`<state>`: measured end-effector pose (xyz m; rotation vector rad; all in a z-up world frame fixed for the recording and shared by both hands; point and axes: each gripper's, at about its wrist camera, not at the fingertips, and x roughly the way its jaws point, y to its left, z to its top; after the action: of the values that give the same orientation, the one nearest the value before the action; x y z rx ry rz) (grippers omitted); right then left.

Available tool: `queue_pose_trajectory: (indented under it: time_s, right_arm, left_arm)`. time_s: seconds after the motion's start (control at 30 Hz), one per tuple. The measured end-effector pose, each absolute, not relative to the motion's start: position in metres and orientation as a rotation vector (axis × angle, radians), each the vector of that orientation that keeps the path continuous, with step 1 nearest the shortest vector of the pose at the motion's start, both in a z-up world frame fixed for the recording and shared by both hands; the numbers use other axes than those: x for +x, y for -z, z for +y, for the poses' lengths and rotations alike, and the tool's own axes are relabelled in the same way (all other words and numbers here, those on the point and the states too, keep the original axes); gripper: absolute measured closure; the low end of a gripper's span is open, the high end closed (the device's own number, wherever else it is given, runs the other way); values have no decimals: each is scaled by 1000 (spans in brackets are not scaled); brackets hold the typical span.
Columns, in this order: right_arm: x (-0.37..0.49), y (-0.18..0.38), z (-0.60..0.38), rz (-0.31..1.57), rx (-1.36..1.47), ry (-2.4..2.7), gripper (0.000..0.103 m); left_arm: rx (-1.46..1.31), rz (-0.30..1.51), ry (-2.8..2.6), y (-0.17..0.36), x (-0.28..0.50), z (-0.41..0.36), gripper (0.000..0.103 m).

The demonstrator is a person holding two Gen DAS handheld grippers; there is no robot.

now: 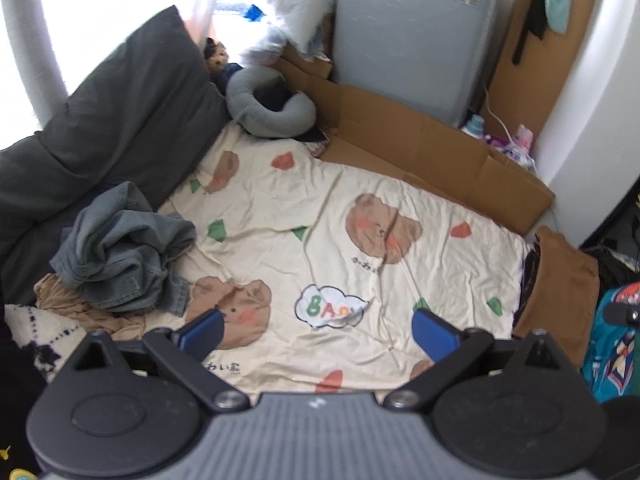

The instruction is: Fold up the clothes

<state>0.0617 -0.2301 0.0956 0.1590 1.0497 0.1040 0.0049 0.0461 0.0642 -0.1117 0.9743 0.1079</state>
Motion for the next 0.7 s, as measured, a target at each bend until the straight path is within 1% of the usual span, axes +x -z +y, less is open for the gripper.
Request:
queue_pose_trajectory:
  time_s: [0.2, 0.7]
  right_arm:
    - [68, -101, -232, 1039, 164, -115, 6]
    - [96, -96, -210, 1045, 127, -118, 6]
  left_arm:
    - [-100, 964, -138, -74, 8, 70, 1]
    - [-135, 977, -178, -58, 28, 119, 1]
